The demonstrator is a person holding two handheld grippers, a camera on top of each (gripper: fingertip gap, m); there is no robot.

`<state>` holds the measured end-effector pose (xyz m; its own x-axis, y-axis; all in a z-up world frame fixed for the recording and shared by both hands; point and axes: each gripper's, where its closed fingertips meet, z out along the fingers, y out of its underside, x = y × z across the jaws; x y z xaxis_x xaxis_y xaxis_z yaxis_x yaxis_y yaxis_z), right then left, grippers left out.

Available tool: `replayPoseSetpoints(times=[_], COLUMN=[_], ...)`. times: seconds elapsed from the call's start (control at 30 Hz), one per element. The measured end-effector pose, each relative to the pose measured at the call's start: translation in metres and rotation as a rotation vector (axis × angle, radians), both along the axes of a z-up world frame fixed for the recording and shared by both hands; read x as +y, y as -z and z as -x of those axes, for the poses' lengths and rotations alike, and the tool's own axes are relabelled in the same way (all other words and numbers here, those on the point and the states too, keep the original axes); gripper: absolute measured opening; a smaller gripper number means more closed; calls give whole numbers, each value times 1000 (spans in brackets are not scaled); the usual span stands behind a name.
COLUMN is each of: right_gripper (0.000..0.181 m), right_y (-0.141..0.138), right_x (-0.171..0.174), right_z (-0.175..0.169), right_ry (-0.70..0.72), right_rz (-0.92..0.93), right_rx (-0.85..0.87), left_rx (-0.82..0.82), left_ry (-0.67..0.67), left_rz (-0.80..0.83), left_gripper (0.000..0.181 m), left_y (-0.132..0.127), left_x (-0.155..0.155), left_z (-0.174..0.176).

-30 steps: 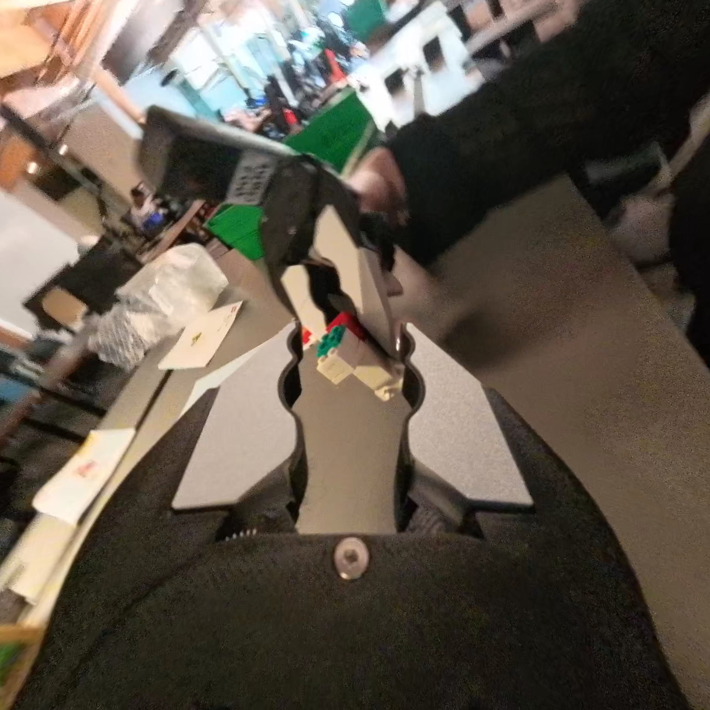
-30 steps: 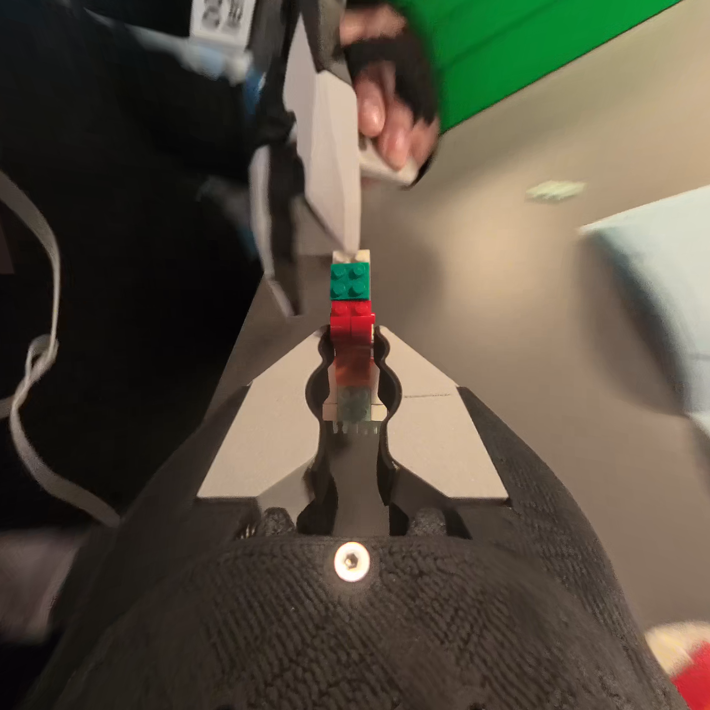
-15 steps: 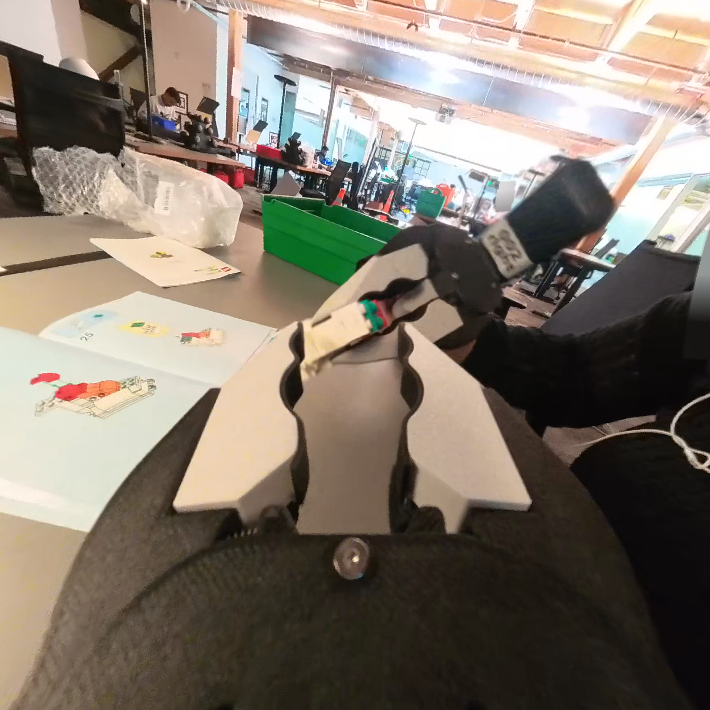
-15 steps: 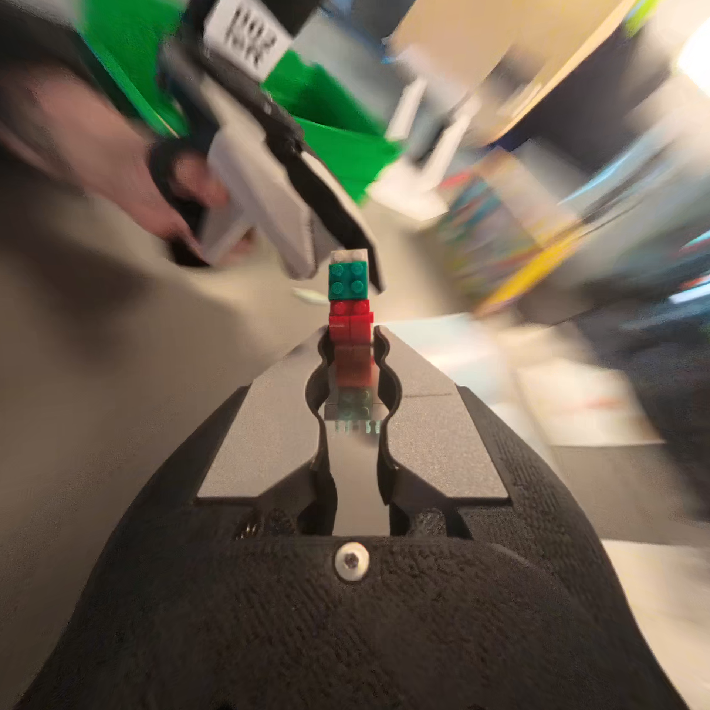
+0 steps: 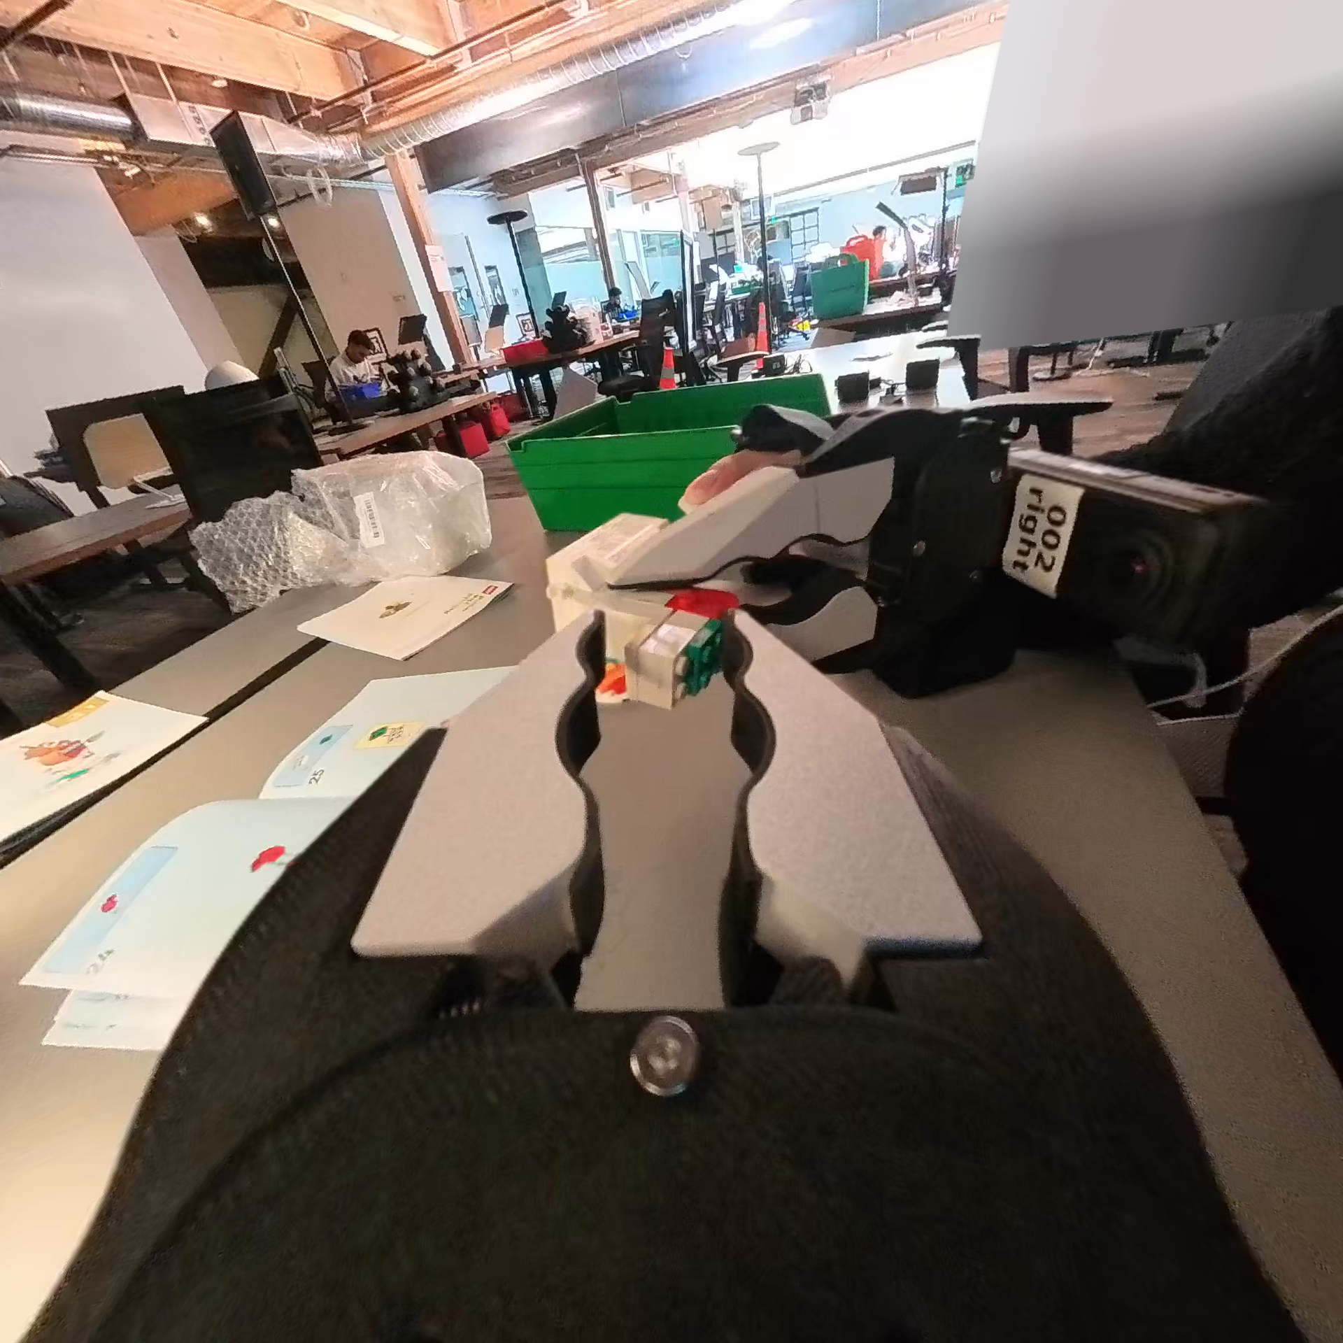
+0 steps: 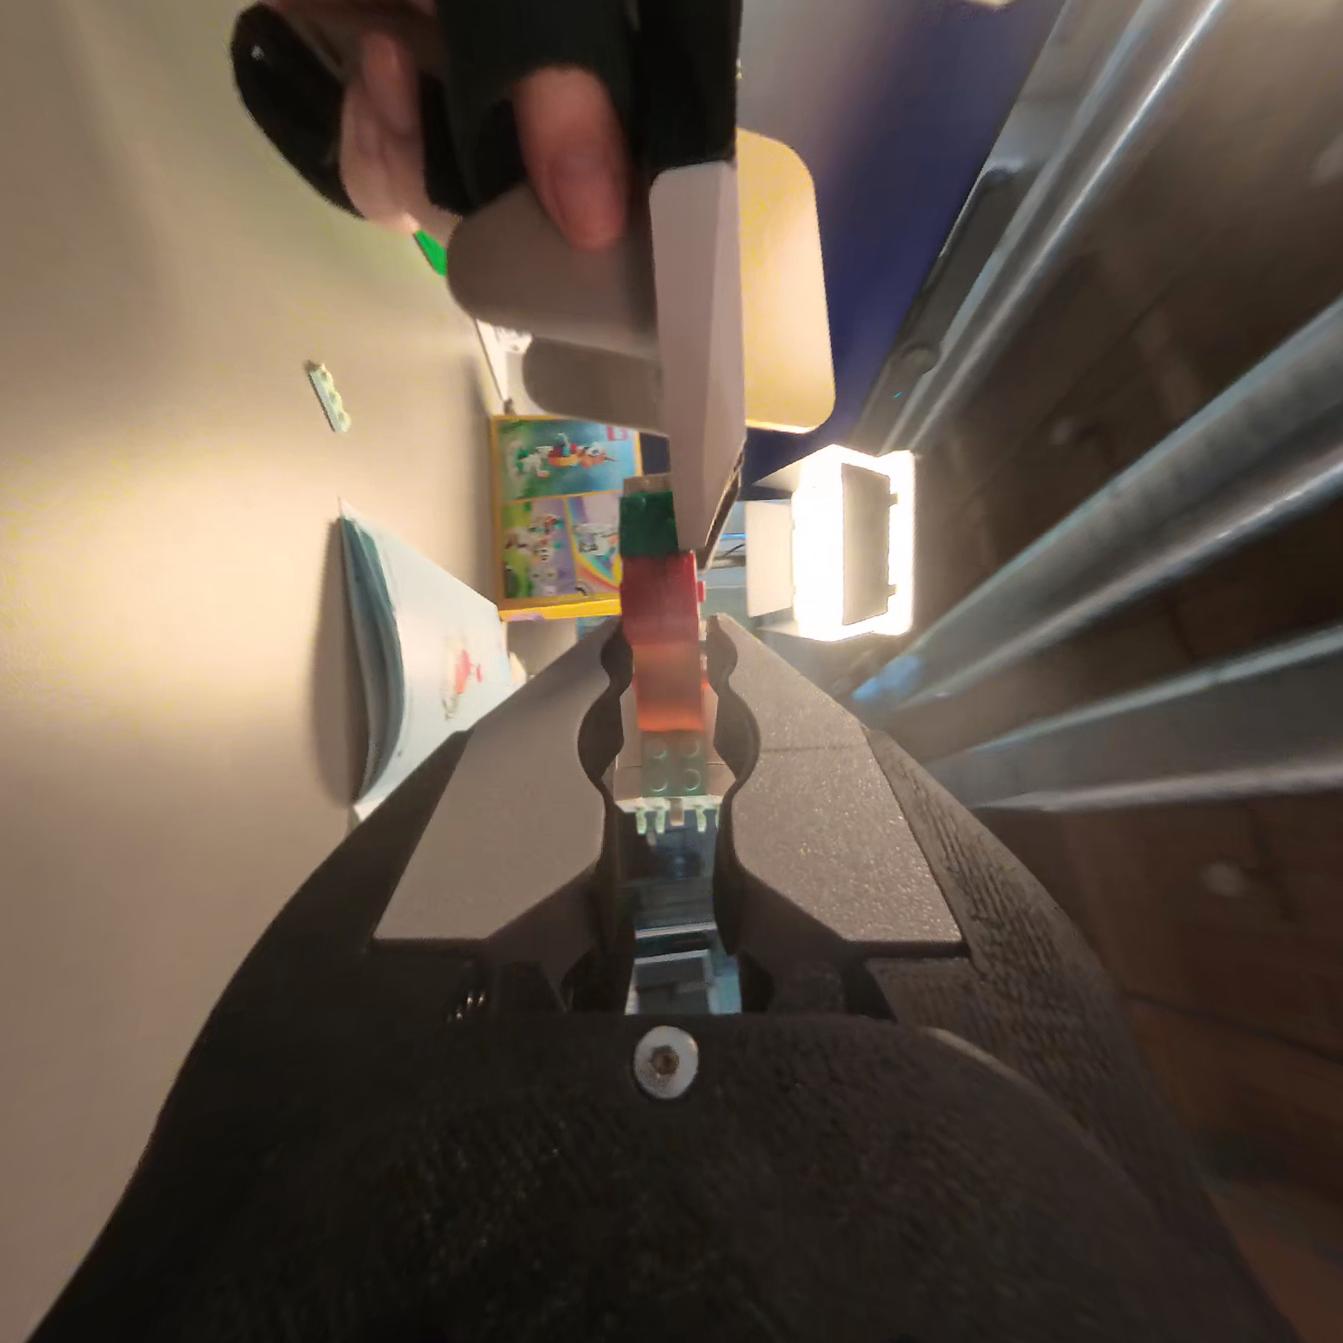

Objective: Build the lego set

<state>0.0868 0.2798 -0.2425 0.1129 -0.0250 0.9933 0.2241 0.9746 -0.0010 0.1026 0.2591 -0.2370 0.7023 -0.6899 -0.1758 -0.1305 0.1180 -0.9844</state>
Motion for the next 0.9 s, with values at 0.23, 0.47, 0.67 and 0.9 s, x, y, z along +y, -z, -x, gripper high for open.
replayPoseSetpoints(times=[0.23,0.47,0.67,0.9], right_gripper=[18,18,18,18], right_y=[2,0,0,1], right_x=[-3,-7,-8,-7], right_z=[-1,-3,-4,-4], right_ry=[-18,-43,-18,30], right_rz=[-21,2,-34,-57], right_rx=[0,2,-2,-13], left_rx=[87,128,79,44], left_ry=[-7,25,72,65], left_rz=[-42,-19,40,89], left_gripper=[34,31,23,22], left_y=[2,9,9,11], left_x=[-4,-7,-9,-8], left_z=[-1,-6,-8,-8])
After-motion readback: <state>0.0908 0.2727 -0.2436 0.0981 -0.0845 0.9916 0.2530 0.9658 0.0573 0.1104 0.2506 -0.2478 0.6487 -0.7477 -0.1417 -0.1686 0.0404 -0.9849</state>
